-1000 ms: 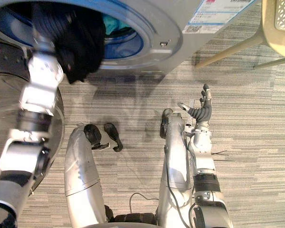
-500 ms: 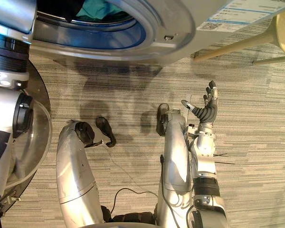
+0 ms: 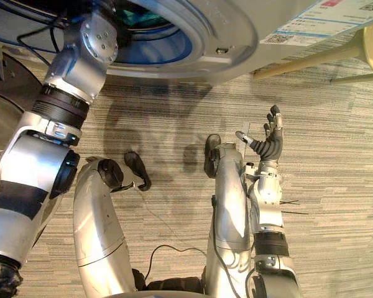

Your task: Pick up the laundry basket with both hands and put the clothes into the washing machine.

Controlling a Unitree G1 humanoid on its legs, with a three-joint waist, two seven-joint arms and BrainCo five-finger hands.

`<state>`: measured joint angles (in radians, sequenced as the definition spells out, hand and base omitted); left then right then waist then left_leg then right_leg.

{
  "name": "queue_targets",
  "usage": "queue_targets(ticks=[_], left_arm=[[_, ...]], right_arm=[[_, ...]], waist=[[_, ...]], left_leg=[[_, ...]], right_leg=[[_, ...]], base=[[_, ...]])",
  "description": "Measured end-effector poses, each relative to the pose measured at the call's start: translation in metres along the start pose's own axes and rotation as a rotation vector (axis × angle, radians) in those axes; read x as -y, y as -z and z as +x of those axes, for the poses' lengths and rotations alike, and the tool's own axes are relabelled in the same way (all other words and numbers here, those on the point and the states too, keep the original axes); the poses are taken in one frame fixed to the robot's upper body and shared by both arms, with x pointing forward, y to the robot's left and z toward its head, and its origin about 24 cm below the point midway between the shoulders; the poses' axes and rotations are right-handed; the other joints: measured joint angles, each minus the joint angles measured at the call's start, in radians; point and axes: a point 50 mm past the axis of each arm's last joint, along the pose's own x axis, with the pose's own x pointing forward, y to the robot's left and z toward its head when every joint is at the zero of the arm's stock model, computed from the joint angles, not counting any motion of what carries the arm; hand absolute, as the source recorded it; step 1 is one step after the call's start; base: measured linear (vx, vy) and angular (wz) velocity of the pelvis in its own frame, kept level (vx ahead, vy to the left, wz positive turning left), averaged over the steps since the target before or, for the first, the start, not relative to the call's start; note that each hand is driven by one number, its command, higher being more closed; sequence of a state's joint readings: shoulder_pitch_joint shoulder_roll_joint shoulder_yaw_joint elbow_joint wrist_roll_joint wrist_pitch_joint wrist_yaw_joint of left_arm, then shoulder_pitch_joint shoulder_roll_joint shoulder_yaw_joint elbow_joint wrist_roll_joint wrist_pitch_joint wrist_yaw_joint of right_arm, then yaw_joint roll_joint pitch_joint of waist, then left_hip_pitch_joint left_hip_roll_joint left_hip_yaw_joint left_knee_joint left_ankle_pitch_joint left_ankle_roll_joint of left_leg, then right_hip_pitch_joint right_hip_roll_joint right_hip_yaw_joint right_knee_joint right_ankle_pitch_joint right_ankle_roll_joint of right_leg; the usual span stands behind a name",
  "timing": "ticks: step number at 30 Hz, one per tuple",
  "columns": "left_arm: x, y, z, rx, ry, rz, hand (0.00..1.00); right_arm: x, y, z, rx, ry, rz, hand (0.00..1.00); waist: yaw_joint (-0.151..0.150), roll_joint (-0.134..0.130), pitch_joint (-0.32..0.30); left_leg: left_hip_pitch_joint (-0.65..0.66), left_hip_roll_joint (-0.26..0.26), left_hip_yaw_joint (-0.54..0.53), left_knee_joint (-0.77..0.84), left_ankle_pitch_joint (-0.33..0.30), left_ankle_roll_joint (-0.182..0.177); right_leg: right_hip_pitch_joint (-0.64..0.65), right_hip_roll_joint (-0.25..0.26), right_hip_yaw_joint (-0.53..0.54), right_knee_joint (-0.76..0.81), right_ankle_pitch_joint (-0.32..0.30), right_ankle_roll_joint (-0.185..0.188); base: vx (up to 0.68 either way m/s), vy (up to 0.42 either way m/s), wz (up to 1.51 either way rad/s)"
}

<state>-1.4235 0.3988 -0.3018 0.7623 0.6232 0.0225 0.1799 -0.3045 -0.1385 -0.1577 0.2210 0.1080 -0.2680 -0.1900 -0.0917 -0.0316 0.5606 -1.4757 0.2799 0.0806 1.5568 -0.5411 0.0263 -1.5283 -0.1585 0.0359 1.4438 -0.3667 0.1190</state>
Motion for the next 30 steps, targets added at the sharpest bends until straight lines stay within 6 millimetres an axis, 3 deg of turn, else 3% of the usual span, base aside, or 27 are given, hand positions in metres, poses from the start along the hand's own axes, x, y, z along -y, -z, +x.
queue_targets(ticks=[6, 10, 14, 18, 22, 24, 26, 27, 29, 30], left_arm=[[-0.014, 0.009, -0.005, -0.017, -0.086, -0.153, 0.00], [-0.020, 0.024, -0.031, -0.042, -0.270, -0.310, 0.00], [-0.006, 0.048, -0.065, -0.121, -0.321, -0.389, 0.00], [0.018, 0.069, -0.104, -0.247, -0.319, -0.488, 0.00], [0.074, 0.071, -0.154, -0.429, -0.234, -0.694, 0.00], [0.098, 0.068, -0.185, -0.510, -0.176, -0.785, 0.00], [0.132, 0.063, -0.238, -0.633, -0.068, -0.960, 0.00], [0.134, 0.063, -0.244, -0.649, -0.059, -0.980, 0.00], [0.159, 0.056, -0.290, -0.765, 0.053, -1.092, 0.00], [0.164, 0.055, -0.301, -0.799, 0.082, -1.105, 0.00]], right_arm=[[0.003, 0.003, -0.003, -0.010, -0.027, -0.024, 0.00], [0.004, 0.006, -0.007, -0.020, -0.036, -0.079, 0.00], [0.005, 0.015, -0.017, -0.059, -0.051, -0.133, 0.00], [-0.005, 0.025, -0.027, -0.108, -0.067, -0.148, 0.00], [-0.020, 0.037, -0.041, -0.181, -0.099, -0.118, 0.00], [-0.019, 0.041, -0.046, -0.205, -0.104, -0.122, 0.00], [-0.011, 0.054, -0.061, -0.279, -0.098, -0.142, 0.00], [-0.010, 0.056, -0.064, -0.290, -0.096, -0.145, 0.00], [0.002, 0.076, -0.086, -0.402, -0.081, -0.170, 0.00], [0.004, 0.081, -0.092, -0.434, -0.080, -0.177, 0.00]], waist=[[0.020, 0.000, 0.000], [0.027, 0.001, -0.001], [0.042, 0.000, -0.001], [0.055, 0.000, -0.004], [0.072, -0.001, -0.007], [0.080, 0.000, -0.011], [0.084, -0.002, -0.054], [0.086, -0.003, -0.062], [0.109, -0.002, -0.111], [0.110, -0.003, -0.125]], left_leg=[[0.004, -0.004, -0.010, -0.009, 0.006, -0.011], [0.025, -0.022, -0.039, -0.030, 0.021, -0.035], [0.073, -0.038, -0.056, -0.078, 0.045, -0.058], [0.149, -0.048, -0.071, -0.167, 0.084, -0.087], [0.302, -0.055, -0.078, -0.310, 0.130, -0.115], [0.397, -0.057, -0.075, -0.388, 0.148, -0.127], [0.538, -0.071, -0.075, -0.518, 0.181, -0.141], [0.550, -0.071, -0.074, -0.534, 0.185, -0.143], [0.701, -0.075, -0.063, -0.654, 0.214, -0.153], [0.739, -0.076, -0.059, -0.688, 0.222, -0.153]], right_leg=[[0.008, -0.002, -0.008, 0.001, -0.005, -0.008], [0.044, -0.017, -0.029, 0.004, -0.024, -0.025], [0.097, -0.021, -0.041, -0.010, -0.044, -0.037], [0.178, -0.032, -0.076, -0.065, -0.050, -0.049], [0.339, -0.035, -0.125, -0.177, -0.040, -0.072], [0.434, -0.035, -0.145, -0.240, -0.038, -0.076], [0.580, -0.035, -0.182, -0.347, -0.029, -0.091], [0.593, -0.035, -0.186, -0.359, -0.028, -0.093], [0.740, -0.034, -0.214, -0.460, -0.012, -0.106], [0.778, -0.033, -0.220, -0.490, -0.008, -0.106]], base=[[0.00, -0.006, 0.03], [0.01, -0.032, 0.21], [0.00, -0.075, 0.23], [0.00, -0.092, 0.17], [0.03, -0.105, 0.18], [0.08, -0.121, 0.17], [0.11, -0.118, 0.26], [0.12, -0.100, 0.24], [0.17, -0.075, 0.12], [0.21, -0.060, 0.12]])
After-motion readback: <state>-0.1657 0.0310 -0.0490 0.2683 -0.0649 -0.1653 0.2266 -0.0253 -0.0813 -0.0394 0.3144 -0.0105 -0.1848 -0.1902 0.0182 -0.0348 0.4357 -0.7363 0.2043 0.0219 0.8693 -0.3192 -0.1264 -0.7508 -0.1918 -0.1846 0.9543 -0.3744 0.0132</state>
